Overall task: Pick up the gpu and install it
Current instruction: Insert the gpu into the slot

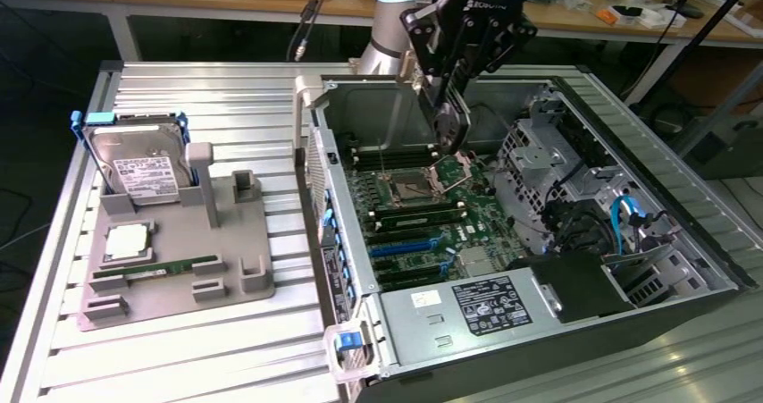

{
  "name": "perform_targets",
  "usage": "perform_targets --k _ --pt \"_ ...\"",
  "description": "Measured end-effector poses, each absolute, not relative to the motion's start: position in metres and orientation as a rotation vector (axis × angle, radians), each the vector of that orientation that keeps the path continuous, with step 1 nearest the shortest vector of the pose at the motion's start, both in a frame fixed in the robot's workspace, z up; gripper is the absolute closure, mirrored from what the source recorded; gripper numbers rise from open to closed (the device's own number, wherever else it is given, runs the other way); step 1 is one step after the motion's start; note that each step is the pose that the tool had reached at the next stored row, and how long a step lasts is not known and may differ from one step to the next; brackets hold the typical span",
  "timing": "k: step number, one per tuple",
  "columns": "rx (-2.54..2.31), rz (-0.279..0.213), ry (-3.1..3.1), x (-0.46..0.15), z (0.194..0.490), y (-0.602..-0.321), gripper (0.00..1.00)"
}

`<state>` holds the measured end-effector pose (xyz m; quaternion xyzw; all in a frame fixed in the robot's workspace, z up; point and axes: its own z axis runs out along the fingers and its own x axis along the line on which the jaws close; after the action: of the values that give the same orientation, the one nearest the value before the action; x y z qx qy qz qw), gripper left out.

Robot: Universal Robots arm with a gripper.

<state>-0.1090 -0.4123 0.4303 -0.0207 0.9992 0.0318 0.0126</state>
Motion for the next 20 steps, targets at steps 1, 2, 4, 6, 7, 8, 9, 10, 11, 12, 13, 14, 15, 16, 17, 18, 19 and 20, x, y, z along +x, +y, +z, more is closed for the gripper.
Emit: perform_targets --k 1,2,4,6,7,8,9,10,11,12,13,14,15,16,17,18,19,20 --pt "-0.094 0.099 3.114 -0.1089 0.4303 -0.4123 0.73" --pt "-0.123 0.100 3.114 -0.1089 0.4302 -0.4123 0.73" --pt "-0.206 0.101 3.111 -0.1089 0.4299 -0.4123 0.73" --pt "-0.268 0.101 3.108 -0.1089 0.4297 -0.4123 0.73" --pt "-0.297 0.102 3.106 -0.1089 0.4296 -0.4123 0.73" --pt "-0.324 0.102 3.103 -0.1090 0.4295 -0.4123 0.73" --pt "-0.358 0.102 3.100 -0.1089 0.4294 -0.4123 0.73" --pt "-0.392 0.103 3.097 -0.1089 0.4293 -0.4123 0.73" --pt "-0.419 0.103 3.094 -0.1090 0.4292 -0.4123 0.73" --pt "-0.447 0.103 3.091 -0.1090 0.4291 -0.4123 0.73" --pt "-0.477 0.104 3.087 -0.1089 0.4290 -0.4123 0.73" --pt "-0.504 0.104 3.083 -0.1090 0.4289 -0.4123 0.73" --pt "-0.533 0.104 3.079 -0.1090 0.4288 -0.4124 0.73" --pt "-0.562 0.104 3.075 -0.1090 0.4287 -0.4124 0.73" --pt "-0.602 0.105 3.068 -0.1090 0.4285 -0.4123 0.73" --pt "-0.641 0.105 3.061 -0.1089 0.4284 -0.4123 0.73" --pt "-0.673 0.105 3.055 -0.1089 0.4282 -0.4123 0.73" --pt "-0.715 0.105 3.046 -0.1089 0.4280 -0.4123 0.73"
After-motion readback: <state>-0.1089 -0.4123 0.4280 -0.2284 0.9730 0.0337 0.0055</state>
